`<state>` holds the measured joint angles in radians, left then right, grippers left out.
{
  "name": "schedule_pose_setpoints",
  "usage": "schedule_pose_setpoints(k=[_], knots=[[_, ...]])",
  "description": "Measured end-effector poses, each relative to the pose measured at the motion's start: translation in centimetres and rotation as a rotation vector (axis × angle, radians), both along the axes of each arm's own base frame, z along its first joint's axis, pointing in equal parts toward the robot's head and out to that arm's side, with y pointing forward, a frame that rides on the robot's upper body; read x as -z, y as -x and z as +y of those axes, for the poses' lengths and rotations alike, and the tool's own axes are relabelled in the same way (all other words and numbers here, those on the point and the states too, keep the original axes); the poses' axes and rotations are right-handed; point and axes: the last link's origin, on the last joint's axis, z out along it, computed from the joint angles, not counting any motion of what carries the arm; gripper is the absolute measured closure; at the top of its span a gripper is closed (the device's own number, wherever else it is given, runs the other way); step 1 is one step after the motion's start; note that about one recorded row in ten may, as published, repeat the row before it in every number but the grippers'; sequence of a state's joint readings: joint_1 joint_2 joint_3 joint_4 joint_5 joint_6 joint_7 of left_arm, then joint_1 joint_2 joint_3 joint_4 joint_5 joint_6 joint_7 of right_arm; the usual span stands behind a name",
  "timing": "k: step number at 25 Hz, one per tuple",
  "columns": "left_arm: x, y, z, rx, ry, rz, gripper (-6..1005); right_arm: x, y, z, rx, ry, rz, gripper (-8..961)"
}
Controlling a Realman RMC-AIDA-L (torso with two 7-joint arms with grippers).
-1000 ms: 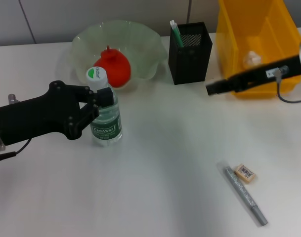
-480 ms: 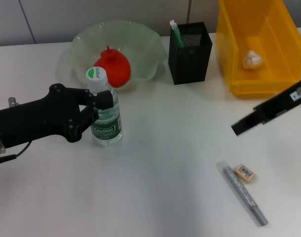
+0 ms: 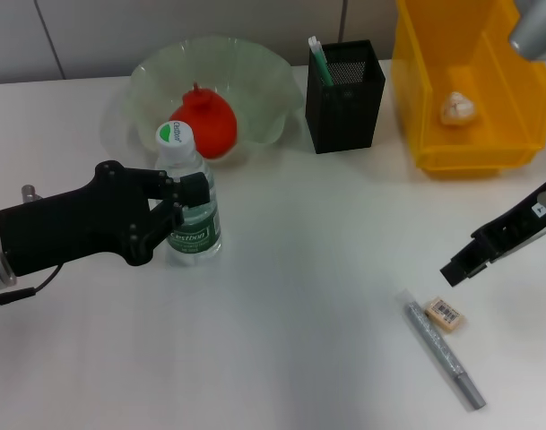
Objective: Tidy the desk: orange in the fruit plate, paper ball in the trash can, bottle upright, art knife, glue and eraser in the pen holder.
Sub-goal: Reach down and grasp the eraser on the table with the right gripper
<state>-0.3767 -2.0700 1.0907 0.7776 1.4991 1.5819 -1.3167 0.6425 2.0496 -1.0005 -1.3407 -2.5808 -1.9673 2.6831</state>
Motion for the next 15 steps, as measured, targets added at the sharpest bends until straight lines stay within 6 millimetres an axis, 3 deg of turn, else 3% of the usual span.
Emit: schedule_pose_setpoints(k=[15], knots=[[0.1,-0.1,0.2,0.004,-0.003,0.002,977,2.2,-1.0,0.1,-0.013,0.071,-0.124,670]])
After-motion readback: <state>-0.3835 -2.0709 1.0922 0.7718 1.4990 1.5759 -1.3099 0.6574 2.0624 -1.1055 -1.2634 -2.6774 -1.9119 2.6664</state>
